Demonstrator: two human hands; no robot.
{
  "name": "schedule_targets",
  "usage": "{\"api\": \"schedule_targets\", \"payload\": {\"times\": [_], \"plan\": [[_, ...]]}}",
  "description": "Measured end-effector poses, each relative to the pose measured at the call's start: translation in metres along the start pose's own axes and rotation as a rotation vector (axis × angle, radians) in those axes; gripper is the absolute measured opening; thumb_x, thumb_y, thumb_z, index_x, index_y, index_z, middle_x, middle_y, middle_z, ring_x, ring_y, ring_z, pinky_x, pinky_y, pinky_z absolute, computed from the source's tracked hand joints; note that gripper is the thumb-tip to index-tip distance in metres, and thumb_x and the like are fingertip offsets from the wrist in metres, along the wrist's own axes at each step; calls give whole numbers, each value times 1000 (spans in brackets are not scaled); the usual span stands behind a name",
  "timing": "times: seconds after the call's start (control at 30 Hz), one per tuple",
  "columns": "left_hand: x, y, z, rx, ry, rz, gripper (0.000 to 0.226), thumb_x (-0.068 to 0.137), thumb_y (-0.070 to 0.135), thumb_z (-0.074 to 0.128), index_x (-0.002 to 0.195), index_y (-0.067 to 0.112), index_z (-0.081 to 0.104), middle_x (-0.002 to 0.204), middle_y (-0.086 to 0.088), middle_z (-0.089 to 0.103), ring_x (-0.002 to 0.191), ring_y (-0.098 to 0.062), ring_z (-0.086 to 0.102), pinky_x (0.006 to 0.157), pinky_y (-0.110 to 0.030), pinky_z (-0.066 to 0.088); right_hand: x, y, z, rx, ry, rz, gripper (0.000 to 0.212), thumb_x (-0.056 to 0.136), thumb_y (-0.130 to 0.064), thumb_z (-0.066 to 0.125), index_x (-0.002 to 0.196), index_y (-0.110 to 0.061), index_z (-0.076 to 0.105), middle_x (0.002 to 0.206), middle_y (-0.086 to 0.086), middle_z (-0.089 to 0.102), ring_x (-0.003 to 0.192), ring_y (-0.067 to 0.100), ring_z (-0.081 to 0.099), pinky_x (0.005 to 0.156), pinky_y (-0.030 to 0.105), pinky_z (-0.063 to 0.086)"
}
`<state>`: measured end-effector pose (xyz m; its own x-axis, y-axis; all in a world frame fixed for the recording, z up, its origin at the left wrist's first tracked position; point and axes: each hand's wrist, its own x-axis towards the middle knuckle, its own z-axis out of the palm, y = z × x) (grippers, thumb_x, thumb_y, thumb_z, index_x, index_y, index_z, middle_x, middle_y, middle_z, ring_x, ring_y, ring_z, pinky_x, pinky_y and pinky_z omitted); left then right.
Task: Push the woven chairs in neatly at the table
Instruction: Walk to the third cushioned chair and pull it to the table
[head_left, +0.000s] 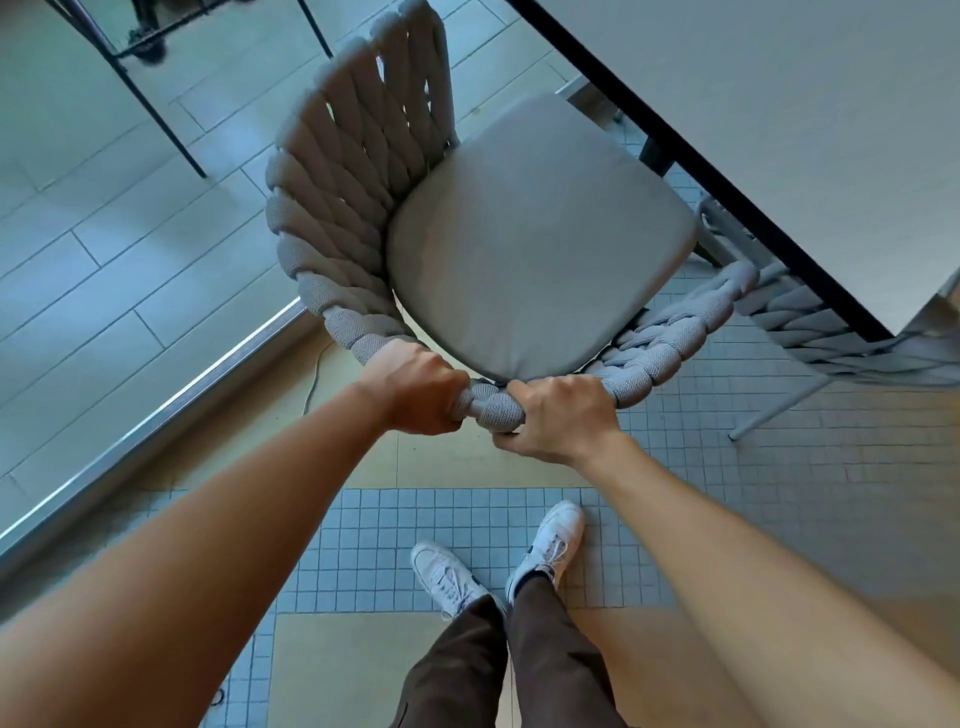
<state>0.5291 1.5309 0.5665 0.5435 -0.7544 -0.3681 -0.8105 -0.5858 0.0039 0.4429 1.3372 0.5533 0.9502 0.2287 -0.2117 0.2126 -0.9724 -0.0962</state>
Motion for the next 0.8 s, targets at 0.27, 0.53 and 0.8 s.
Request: {"api": "schedule_targets", "payload": {"times": [0.27,0.53,0.8], "plan": [[9,-16,-14,-37,-52,55,43,80,57,53,115,34,64,101,9,74,88,-20,70,74,-31,57,9,8,2,29,19,22,48,77,-65,63,94,-20,63,86,-1,73,78,29,70,64,34,43],[-10,-71,-27,3,-18,117,56,75,56,74,126,34,65,119,7,71,109,-19,67,98,-39,52,15,-18,2,50,22,138,55,78,-69,58,106,-22,58,99,3,71,93,28,65,78,40,40],[-18,-138,-25,84,17,137,50,72,49,81,117,29,71,111,2,74,107,-24,68,102,-43,49,44,-86,5,150,52,230,63,83,-66,58,118,-15,52,106,9,69,99,30,63,82,42,42]]}}
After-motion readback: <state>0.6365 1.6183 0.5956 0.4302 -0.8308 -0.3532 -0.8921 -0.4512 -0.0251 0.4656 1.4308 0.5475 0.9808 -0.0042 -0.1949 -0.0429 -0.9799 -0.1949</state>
